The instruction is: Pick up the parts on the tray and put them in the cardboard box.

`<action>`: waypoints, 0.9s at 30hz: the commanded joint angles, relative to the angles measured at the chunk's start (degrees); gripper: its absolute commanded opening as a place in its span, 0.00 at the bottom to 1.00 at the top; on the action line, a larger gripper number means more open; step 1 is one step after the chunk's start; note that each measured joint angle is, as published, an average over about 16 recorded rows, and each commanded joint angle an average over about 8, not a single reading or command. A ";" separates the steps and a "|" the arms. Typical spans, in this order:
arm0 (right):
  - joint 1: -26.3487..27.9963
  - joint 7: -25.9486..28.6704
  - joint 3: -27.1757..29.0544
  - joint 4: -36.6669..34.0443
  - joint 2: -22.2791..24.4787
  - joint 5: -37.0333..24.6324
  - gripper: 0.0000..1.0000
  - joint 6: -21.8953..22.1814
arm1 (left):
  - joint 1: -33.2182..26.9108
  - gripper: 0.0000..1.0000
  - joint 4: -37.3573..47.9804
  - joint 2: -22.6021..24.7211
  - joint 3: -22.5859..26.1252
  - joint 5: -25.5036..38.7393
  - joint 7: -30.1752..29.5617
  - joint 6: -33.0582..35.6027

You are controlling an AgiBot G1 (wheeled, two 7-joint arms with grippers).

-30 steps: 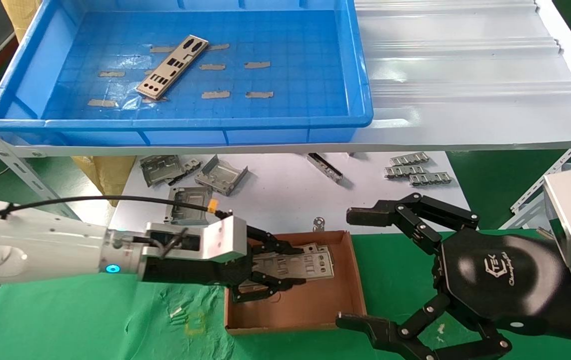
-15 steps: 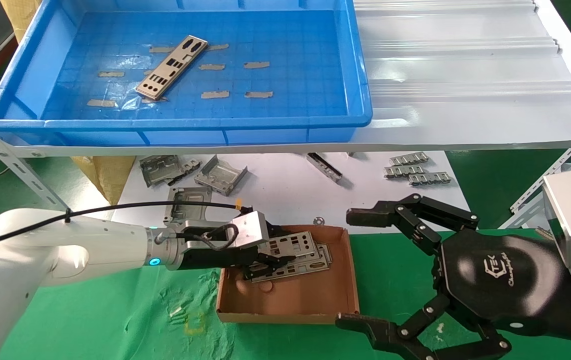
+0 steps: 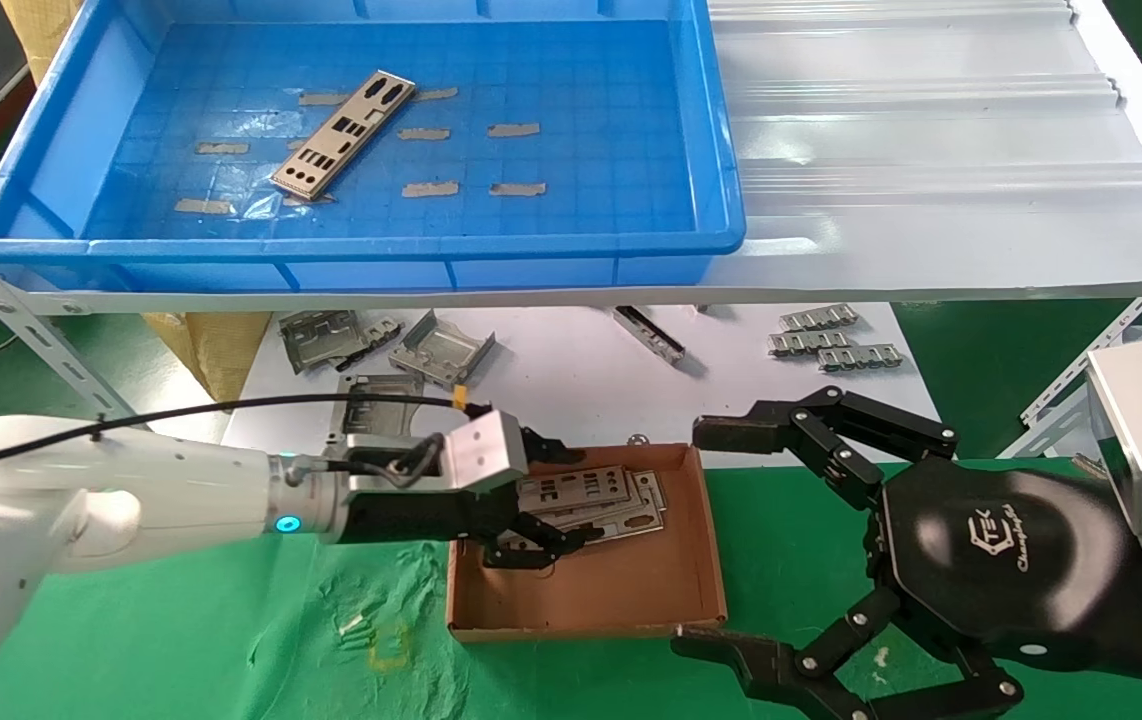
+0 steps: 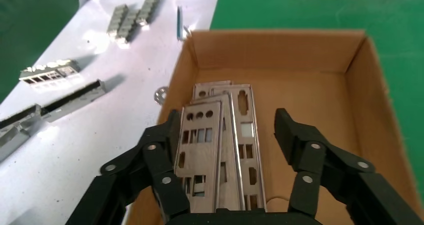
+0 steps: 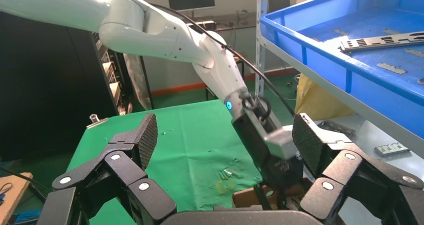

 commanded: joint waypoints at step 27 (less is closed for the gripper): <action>-0.01 -0.01 0.00 -0.02 0.00 0.00 1.00 0.02 | 1.86 1.00 -4.74 -8.06 -4.78 -5.65 -6.28 14.75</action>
